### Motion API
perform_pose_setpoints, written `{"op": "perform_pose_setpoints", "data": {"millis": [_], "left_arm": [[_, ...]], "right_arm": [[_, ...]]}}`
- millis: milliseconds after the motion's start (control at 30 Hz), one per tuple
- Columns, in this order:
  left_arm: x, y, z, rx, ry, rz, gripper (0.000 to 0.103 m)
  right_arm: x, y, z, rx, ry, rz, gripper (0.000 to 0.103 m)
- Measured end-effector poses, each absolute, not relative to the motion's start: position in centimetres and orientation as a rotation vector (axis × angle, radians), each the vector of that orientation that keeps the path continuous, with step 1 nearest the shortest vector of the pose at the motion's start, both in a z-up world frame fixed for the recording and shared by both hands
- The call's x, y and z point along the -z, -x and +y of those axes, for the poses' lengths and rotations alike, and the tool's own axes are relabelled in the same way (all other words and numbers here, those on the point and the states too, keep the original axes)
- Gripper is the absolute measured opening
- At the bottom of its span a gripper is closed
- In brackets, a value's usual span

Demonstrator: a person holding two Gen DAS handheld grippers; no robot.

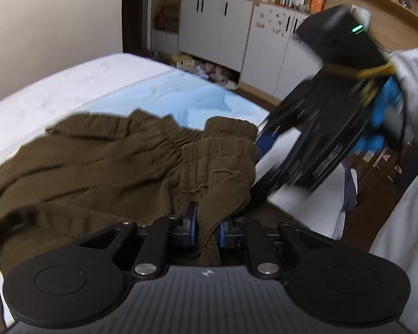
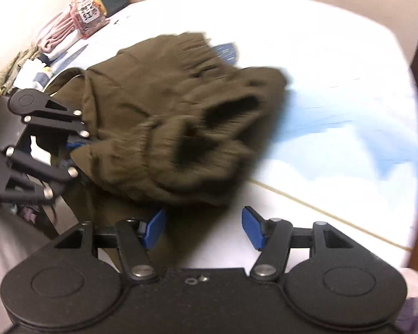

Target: Fold clothes

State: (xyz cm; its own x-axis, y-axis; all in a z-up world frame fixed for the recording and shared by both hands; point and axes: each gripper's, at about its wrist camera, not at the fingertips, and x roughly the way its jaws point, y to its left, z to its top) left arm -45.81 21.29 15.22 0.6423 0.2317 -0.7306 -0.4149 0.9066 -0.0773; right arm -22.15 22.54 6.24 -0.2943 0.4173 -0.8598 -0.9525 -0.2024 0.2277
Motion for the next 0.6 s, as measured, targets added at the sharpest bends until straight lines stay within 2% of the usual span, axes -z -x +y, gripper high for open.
{"op": "perform_pose_setpoints", "data": {"millis": [133,233,267,367,533,567,600], "left_arm": [[-17.0,46.0,21.6,-0.345,0.23,0.846,0.019],[-19.9,47.4,22.0,-0.289,0.338,0.783,0.02],[-21.1,48.2,22.3,-0.273,0.38,0.746,0.029],[-24.0,50.4,22.7,-0.271,0.413,0.666,0.076],[-26.3,53.7,25.1,-0.471,0.399,0.541,0.078],[-25.6,53.3,25.3,-0.518,0.414,0.566,0.075],[-24.4,53.2,26.1,-0.562,0.44,0.597,0.063]], "right_arm": [[-9.9,19.0,21.3,-1.673,0.746,0.871,0.103],[-12.3,19.0,21.5,-1.708,0.681,0.781,0.103],[-13.0,19.3,21.8,-1.728,0.661,0.755,0.103],[-14.1,21.1,23.0,-1.784,0.627,0.694,0.103],[-12.9,25.1,25.3,-1.841,0.677,0.667,0.103],[-12.1,25.6,25.5,-1.847,0.703,0.68,0.103],[-11.4,25.8,25.6,-1.847,0.722,0.694,0.103]]}}
